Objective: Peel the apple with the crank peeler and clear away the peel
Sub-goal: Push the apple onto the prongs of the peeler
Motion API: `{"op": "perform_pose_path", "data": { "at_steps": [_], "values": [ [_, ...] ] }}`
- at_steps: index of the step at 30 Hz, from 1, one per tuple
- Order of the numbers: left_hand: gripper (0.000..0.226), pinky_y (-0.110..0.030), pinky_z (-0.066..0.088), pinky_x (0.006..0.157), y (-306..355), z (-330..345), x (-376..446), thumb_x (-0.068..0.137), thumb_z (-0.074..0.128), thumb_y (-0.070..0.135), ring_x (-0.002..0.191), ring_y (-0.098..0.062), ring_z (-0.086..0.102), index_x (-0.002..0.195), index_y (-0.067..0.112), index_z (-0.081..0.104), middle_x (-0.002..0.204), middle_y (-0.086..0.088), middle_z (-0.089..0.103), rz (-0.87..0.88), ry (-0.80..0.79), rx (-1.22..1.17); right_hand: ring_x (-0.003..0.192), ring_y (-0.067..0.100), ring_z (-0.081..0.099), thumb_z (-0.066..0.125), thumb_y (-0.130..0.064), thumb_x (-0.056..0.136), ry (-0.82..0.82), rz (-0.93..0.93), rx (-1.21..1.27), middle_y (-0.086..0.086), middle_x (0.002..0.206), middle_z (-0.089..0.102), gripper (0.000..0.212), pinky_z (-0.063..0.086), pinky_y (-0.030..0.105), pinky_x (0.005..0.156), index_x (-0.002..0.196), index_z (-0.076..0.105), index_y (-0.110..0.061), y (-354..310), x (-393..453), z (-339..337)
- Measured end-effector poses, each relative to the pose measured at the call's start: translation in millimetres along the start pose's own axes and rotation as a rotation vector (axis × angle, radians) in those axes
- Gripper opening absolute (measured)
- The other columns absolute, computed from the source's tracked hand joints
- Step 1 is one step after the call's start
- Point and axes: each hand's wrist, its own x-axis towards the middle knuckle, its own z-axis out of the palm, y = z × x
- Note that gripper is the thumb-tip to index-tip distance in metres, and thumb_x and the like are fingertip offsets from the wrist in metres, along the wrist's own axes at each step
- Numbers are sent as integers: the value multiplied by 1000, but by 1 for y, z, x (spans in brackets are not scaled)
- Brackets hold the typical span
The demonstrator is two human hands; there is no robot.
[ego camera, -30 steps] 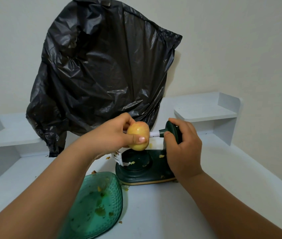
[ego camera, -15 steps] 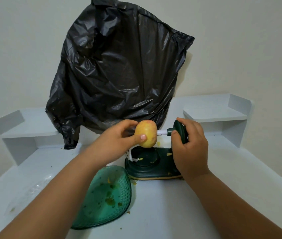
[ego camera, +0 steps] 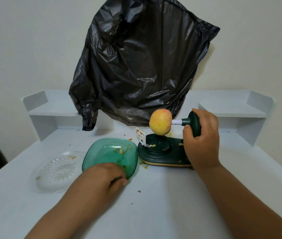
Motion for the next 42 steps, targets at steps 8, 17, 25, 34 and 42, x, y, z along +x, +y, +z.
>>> {"op": "perform_pose_path", "data": {
  "at_steps": [8, 17, 25, 34, 42],
  "values": [
    [13, -25, 46, 81, -6, 3, 2, 86, 62, 30, 94, -3, 55, 99, 29, 64, 101, 17, 63, -54, 86, 12, 102, -6, 43, 52, -12, 78, 0, 15, 11, 12, 124, 53, 44, 26, -4, 87, 122, 58, -8, 2, 0, 2],
    [66, -43, 36, 99, -29, -10, -55, 83, 31, 69, 123, -25, 44, 130, 26, 48, 133, 3, 53, -616, 88, 323, 105, -2, 45, 52, -11, 78, 7, 2, 5, 9, 121, 54, 43, 29, -1, 90, 121, 58, -11, 5, 0, 5],
    [80, -47, 32, 102, -62, -12, -38, 81, 19, 74, 116, -25, 52, 132, 19, 47, 128, -1, 58, -572, 126, 260, 105, -4, 43, 52, -12, 79, 16, -7, -11, 10, 122, 55, 43, 27, -2, 90, 121, 57, -12, 7, 0, 2],
    [42, -30, 34, 93, -18, -24, -24, 89, 42, 42, 106, -24, 48, 111, 9, 56, 111, -6, 57, -242, 622, 50, 122, -17, 36, 49, -24, 89, 46, 19, 87, 7, 139, 44, 51, 26, -2, 95, 137, 43, -6, 0, 0, 1],
    [20, -24, 48, 75, 86, 45, 15, 84, 55, 33, 93, -9, 56, 101, 25, 63, 102, 9, 59, 276, 247, -106, 122, 4, 40, 36, -39, 96, 124, 112, 105, 5, 139, 45, 50, 29, 5, 98, 138, 40, -12, 8, 6, -1]
  ]
}}
